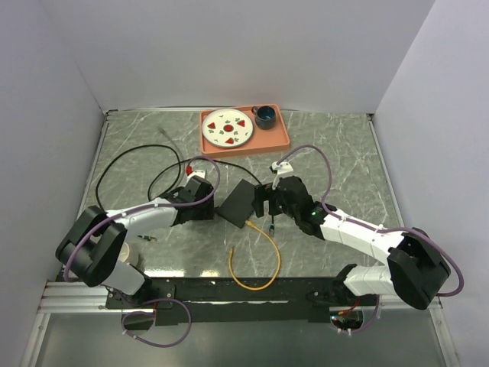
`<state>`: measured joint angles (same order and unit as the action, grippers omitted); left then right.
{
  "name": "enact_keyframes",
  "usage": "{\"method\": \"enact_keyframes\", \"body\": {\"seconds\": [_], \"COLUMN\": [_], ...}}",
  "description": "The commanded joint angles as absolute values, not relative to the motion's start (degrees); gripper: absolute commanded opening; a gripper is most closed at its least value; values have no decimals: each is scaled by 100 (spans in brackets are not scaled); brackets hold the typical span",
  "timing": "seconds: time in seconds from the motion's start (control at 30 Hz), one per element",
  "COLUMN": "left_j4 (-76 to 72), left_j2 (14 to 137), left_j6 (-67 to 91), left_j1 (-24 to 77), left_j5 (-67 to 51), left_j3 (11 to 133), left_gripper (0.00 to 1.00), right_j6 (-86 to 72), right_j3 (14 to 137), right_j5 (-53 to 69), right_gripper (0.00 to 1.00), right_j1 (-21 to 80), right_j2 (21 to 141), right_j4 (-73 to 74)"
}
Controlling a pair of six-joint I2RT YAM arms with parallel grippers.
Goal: Insert the plug into the switch port
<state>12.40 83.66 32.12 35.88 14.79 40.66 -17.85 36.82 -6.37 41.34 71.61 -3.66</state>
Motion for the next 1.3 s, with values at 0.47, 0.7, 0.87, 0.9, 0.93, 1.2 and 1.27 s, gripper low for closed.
{"method": "enact_keyframes", "body": {"seconds": [0.47, 0.7, 0.87, 0.9, 0.93, 1.2, 1.27], "left_j4": [1731, 1898, 1846, 1820, 1793, 2012, 1987], "left_j2": [9913, 10397, 10143, 10099, 10064, 10836, 10942], "left_j6": [3384, 3357, 3226, 3191, 3095, 2900, 2909], "left_j1": [3902, 3981, 4034, 4034, 4034, 4043, 4043], "left_j5": [1916, 2126, 2232, 2206, 2154, 1609, 1477], "left_j3": [4974, 5291, 5353, 5353, 5387, 5722, 5704], "left_gripper": [42, 59, 74, 74, 71, 33, 25], "right_j6": [-1828, -1810, -1811, -1802, -1810, -1767, -1758], "right_j3": [3709, 3683, 3665, 3665, 3665, 3665, 3665], "right_j5": [-624, -563, -554, -545, -554, -606, -589], "right_gripper": [97, 97, 97, 97, 97, 97, 97], "right_j1": [3964, 3920, 3911, 3920, 3911, 3876, 3850], "right_j2": [6891, 6838, 6794, 6794, 6794, 6750, 6715], "right_j4": [-457, -457, -457, -448, -457, -413, -422]}}
